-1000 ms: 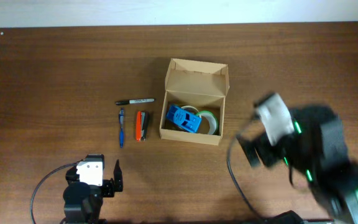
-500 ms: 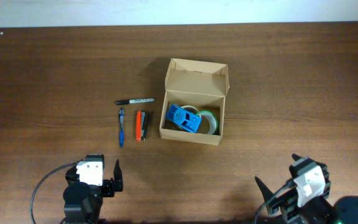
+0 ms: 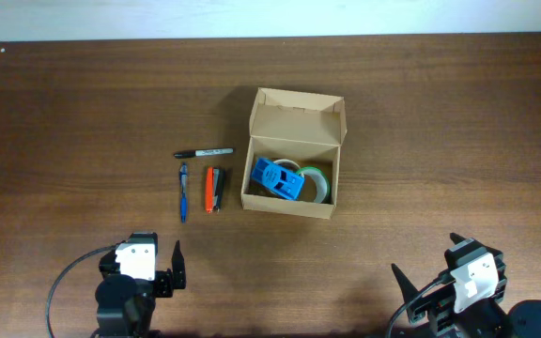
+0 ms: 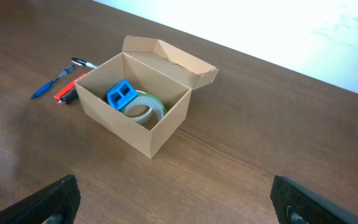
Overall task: Pack container
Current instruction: 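Lower left gripper onto the orange stapler and grasp it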
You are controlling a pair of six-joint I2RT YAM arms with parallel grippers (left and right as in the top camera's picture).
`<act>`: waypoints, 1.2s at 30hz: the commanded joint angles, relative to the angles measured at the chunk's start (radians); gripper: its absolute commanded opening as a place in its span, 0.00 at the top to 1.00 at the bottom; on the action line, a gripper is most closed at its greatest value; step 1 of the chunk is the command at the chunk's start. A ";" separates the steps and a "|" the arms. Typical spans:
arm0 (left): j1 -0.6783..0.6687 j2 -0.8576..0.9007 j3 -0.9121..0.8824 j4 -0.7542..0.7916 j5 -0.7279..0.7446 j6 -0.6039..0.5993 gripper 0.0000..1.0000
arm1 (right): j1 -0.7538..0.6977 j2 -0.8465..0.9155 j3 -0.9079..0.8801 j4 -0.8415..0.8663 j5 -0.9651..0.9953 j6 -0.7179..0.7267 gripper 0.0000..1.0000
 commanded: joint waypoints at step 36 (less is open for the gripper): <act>0.000 0.908 0.521 0.381 0.536 0.018 0.00 | -0.005 -0.006 -0.006 0.000 0.017 0.008 0.01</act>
